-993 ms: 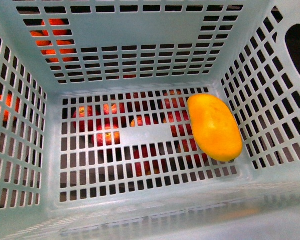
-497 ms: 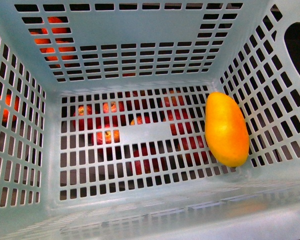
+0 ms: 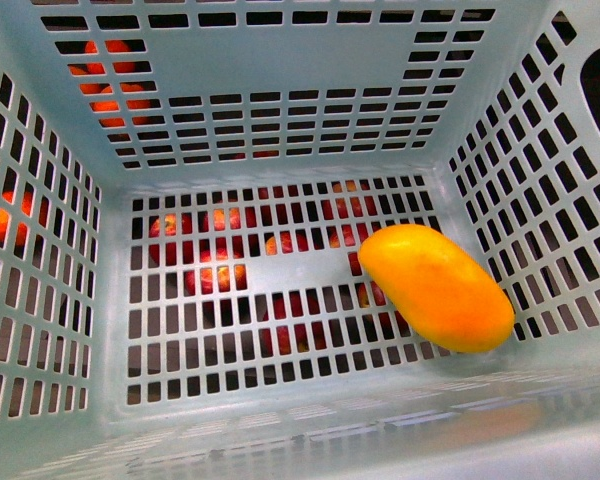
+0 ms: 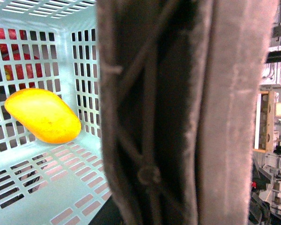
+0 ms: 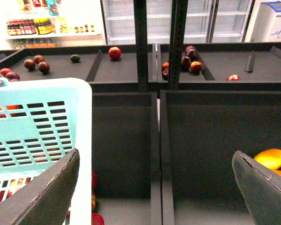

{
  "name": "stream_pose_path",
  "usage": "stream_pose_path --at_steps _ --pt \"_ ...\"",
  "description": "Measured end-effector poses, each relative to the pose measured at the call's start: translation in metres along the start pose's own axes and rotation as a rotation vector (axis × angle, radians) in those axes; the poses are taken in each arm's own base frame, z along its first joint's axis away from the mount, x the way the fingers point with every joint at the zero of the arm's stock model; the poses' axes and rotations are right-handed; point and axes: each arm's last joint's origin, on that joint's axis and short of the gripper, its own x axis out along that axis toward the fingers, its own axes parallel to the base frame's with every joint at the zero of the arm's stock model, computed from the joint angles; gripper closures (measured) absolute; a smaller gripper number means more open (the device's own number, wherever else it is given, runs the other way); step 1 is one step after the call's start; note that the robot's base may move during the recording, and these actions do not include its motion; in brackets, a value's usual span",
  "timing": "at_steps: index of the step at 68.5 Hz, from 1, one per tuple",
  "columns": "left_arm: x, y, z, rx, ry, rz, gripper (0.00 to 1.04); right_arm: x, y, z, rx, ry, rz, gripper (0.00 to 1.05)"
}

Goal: Pick mango and avocado into basket

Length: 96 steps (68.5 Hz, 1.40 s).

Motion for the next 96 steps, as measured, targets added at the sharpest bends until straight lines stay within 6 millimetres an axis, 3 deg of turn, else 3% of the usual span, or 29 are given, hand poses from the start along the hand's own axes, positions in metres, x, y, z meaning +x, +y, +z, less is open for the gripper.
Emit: stream_pose_path --at_steps 96 --pt "-0.0006 -0.0001 0.0005 0.004 -0.001 0.000 0.91 -0.0003 -0.0002 -0.0011 -0.001 0.001 0.003 0.09"
